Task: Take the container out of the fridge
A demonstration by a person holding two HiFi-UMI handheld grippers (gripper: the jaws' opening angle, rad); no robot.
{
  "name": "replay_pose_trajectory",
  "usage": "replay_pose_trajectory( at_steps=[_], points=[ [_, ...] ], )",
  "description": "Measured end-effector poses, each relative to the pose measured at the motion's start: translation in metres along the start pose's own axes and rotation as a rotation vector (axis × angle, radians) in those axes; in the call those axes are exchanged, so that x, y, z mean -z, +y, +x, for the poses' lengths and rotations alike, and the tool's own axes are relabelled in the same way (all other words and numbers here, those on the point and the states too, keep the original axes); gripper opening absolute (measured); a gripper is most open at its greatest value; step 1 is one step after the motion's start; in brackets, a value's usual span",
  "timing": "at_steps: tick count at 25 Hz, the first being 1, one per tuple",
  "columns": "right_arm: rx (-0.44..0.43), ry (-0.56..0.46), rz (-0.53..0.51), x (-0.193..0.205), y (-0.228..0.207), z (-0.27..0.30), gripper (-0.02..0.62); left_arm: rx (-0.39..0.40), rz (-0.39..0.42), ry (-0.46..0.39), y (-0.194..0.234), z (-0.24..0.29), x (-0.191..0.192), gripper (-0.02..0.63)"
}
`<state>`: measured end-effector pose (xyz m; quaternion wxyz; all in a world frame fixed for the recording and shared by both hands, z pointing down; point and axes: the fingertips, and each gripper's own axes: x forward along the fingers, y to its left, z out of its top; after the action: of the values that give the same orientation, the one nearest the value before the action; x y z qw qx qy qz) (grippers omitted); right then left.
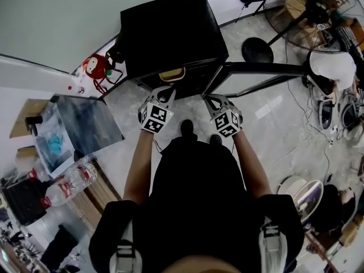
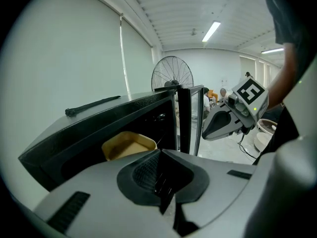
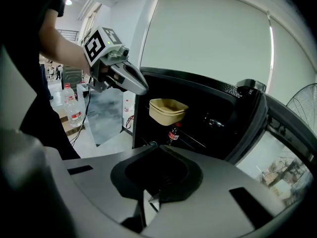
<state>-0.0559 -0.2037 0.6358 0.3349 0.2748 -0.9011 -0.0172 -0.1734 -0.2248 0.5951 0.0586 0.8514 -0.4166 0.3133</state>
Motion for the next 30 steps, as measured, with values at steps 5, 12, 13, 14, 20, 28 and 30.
replay_pose_trajectory(
  at_steps=[5, 12, 13, 14, 20, 28, 30],
  points=[
    [0.040, 0.016, 0.033, 0.005, -0.009, 0.007, -0.002, 0.042, 0.038, -0.002, 0.008, 0.017, -0.004, 0.021],
    [0.074, 0.036, 0.054, 0.005, -0.016, 0.013, -0.001, 0.071, 0.112, 0.018, 0.017, 0.031, -0.004, 0.021],
    [0.083, 0.038, 0.058, 0.005, -0.019, 0.013, -0.001, 0.077, 0.115, 0.019, 0.017, 0.033, -0.004, 0.021],
    [0.092, 0.040, 0.065, 0.005, -0.022, 0.012, -0.002, 0.083, 0.115, 0.020, 0.018, 0.035, -0.004, 0.021],
    [0.117, 0.048, 0.091, 0.010, -0.032, 0.015, -0.001, 0.123, 0.188, 0.056, 0.017, 0.046, 0.000, 0.023],
    [0.115, 0.054, 0.097, 0.011, -0.030, 0.022, -0.001, 0.128, 0.253, 0.098, 0.022, 0.052, 0.009, 0.139],
    [0.120, 0.053, 0.101, 0.011, -0.031, 0.022, -0.002, 0.136, 0.274, 0.116, 0.021, 0.055, 0.011, 0.152]
  ],
)
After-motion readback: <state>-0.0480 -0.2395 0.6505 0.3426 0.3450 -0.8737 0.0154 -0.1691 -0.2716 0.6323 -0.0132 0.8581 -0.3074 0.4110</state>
